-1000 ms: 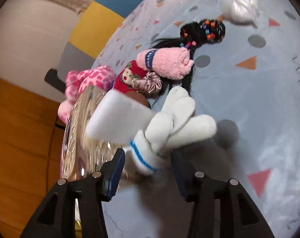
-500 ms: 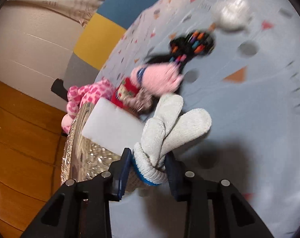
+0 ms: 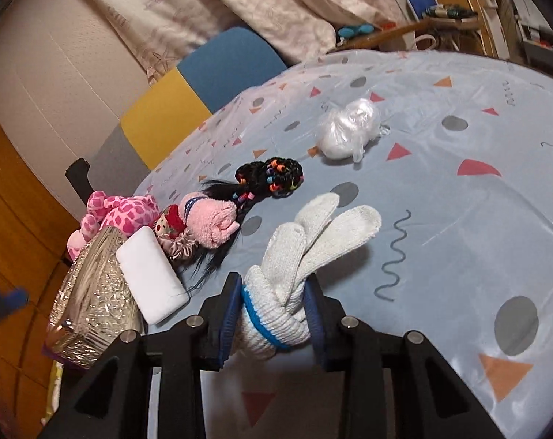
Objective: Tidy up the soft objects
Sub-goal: 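Move the right tool to the white knit gloves and grasp them, then grasp the black beaded hair piece with the left tool while the right tool holds the gloves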
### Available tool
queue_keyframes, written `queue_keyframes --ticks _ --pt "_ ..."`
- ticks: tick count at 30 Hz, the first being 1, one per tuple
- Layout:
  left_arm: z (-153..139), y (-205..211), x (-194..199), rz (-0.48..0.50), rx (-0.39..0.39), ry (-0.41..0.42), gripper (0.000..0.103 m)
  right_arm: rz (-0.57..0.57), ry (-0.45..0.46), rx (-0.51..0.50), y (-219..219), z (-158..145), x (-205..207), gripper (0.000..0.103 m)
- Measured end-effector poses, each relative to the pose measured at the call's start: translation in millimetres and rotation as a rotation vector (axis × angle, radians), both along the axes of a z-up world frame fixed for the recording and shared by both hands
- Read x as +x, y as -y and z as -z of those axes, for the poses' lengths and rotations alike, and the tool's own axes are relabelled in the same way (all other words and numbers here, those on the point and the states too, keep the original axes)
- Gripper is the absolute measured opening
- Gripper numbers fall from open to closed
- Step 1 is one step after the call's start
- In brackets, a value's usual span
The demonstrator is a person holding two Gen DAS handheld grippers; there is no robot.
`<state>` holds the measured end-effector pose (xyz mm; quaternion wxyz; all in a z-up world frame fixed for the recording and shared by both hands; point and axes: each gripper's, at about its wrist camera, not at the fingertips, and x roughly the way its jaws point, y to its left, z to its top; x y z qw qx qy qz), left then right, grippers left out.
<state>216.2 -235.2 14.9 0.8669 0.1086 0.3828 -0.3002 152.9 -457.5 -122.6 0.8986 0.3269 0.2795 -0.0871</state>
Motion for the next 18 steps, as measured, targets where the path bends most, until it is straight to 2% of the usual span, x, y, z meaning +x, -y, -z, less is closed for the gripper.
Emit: queue_keyframes --ticks 3,5,9,12,15,18 --pt "9.5 32.3 16.5 -0.005 0.044 -0.073 0.103 -0.001 0.02 0.018 2.0 3.2 0.9 0.034" --pt "16.9 53.3 24.3 -0.026 0.096 -0.074 0.103 -0.001 0.04 0.047 5.0 6.5 -0.8 0.034" --pt "25.2 83.7 36.7 -0.02 0.106 -0.085 0.103 0.015 0.07 0.089 10.8 11.5 -7.1 0.035" --pt "33.5 105.0 53.9 -0.033 0.081 -0.141 0.103 0.03 0.09 0.113 14.1 14.6 -11.6 0.035" --pt "44.4 123.1 78.7 -0.054 0.0 -0.247 0.103 0.042 0.107 0.14 17.9 17.4 -14.9 0.035" --pt "53.3 147.0 100.8 -0.08 -0.018 -0.292 0.103 0.042 0.12 0.152 19.3 19.0 -16.4 0.035"
